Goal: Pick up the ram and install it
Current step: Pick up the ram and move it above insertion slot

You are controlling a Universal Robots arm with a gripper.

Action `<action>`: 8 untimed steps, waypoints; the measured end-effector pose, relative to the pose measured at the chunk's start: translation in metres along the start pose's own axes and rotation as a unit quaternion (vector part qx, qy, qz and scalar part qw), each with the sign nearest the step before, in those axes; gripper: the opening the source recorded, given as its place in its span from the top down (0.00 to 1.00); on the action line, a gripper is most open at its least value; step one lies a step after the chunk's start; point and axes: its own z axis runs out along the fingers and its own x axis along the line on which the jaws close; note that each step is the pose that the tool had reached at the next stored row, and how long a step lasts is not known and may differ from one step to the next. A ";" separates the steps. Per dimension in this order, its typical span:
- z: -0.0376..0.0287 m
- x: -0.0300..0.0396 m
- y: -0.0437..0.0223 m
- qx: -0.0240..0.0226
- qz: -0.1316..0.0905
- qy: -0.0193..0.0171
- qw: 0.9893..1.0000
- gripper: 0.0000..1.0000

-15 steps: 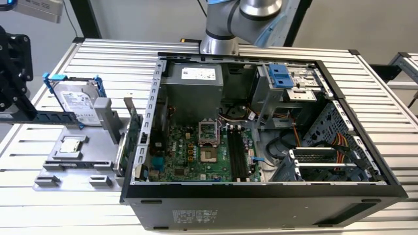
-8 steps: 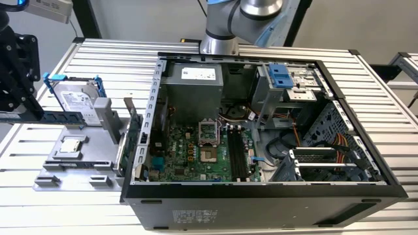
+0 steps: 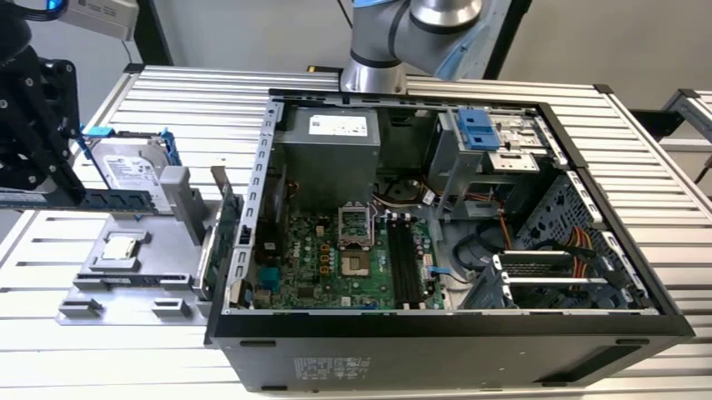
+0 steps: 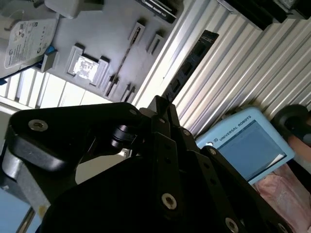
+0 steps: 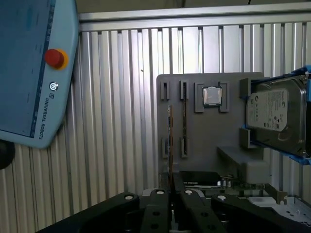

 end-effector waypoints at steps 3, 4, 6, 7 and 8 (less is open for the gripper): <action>0.0000 -0.0001 -0.0025 0.000 0.000 0.000 1.000 1.00; 0.0000 -0.0002 -0.0032 0.000 0.000 0.000 1.000 1.00; 0.0000 -0.0002 -0.0044 0.000 0.000 0.000 1.000 1.00; 0.0000 -0.0002 -0.0050 0.000 0.000 0.001 1.000 1.00; 0.0001 -0.0003 -0.0057 0.000 0.000 0.001 1.000 1.00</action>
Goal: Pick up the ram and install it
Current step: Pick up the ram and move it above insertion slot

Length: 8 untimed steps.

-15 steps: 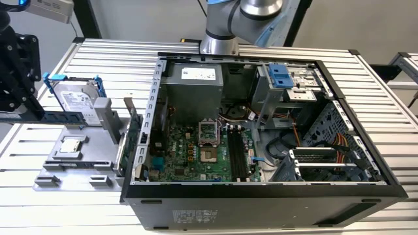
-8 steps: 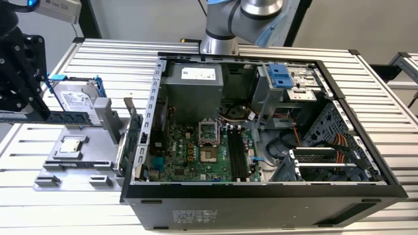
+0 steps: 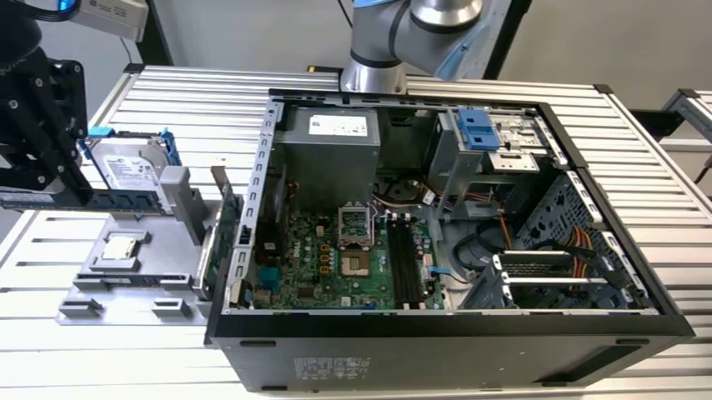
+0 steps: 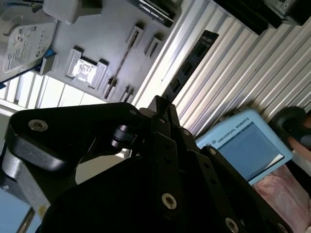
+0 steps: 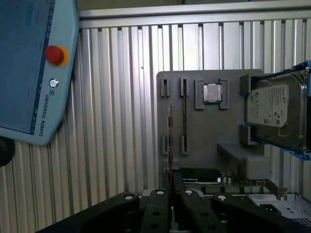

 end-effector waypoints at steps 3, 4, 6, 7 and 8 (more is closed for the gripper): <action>0.0000 -0.0001 -0.0021 0.000 0.000 0.000 1.000 1.00; 0.0000 -0.0001 -0.0028 0.000 0.000 0.000 1.000 1.00; 0.0000 -0.0002 -0.0043 0.000 0.000 0.000 1.000 1.00; 0.0000 -0.0002 -0.0050 0.000 0.000 0.001 1.000 1.00; 0.0000 -0.0003 -0.0057 0.000 0.000 0.001 1.000 1.00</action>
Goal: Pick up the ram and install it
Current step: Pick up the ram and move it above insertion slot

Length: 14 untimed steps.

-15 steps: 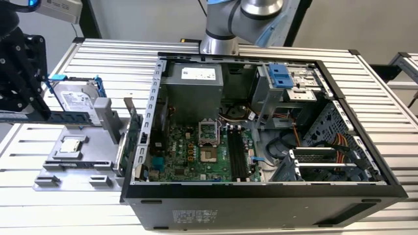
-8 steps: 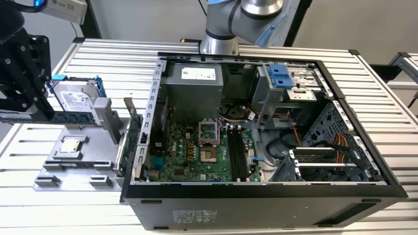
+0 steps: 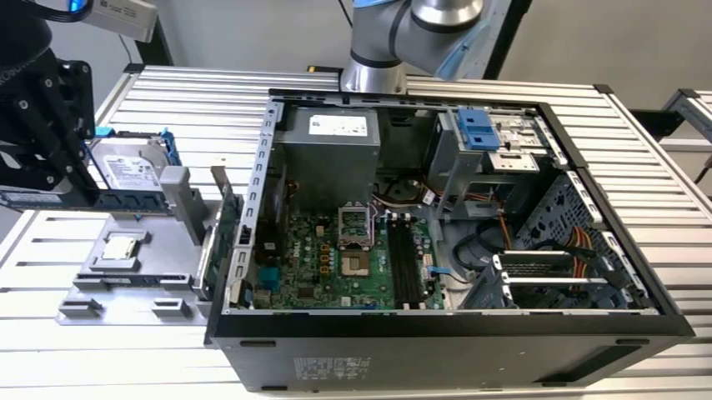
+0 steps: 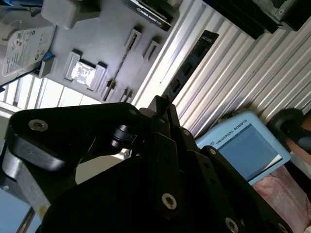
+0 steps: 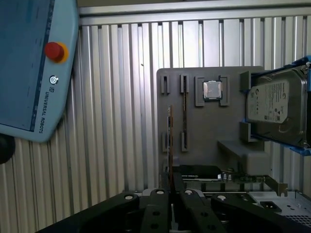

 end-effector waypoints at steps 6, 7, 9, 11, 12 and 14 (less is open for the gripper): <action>0.0000 -0.0002 -0.0044 0.000 0.000 0.000 1.000 1.00; 0.0000 -0.0002 -0.0052 0.000 0.000 0.000 1.000 1.00; 0.0001 -0.0003 -0.0067 0.000 0.000 0.001 1.000 1.00; 0.0001 -0.0004 -0.0082 0.000 0.000 0.001 1.000 1.00; 0.0001 -0.0004 -0.0090 0.000 0.000 0.001 1.000 1.00; 0.0001 -0.0005 -0.0105 0.000 0.000 0.001 1.000 1.00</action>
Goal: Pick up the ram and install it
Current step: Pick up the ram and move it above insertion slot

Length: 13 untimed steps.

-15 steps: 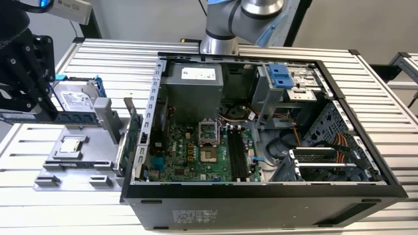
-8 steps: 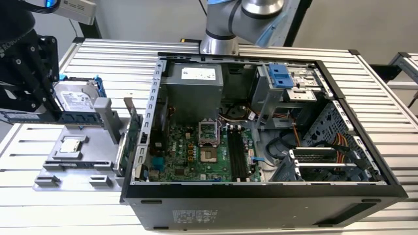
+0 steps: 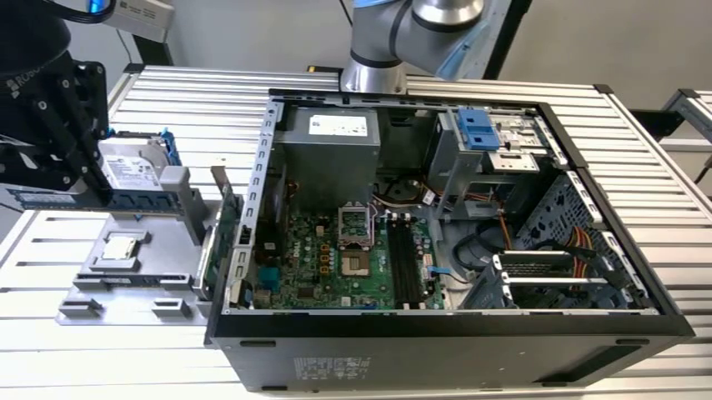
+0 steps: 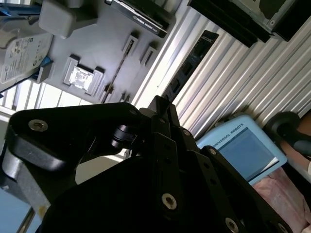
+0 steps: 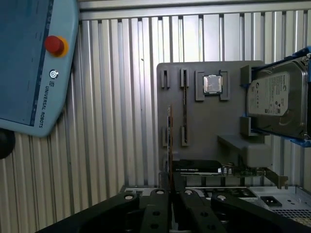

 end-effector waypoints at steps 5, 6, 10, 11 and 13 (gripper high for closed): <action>0.0000 -0.0001 -0.0039 0.000 0.000 0.000 1.000 1.00; 0.0000 -0.0002 -0.0047 0.000 0.000 0.000 1.000 1.00; 0.0001 -0.0003 -0.0079 0.000 0.000 0.001 1.000 1.00; 0.0000 -0.0004 -0.0088 0.000 0.000 0.001 1.000 1.00; 0.0001 -0.0005 -0.0104 0.000 0.000 0.001 1.000 1.00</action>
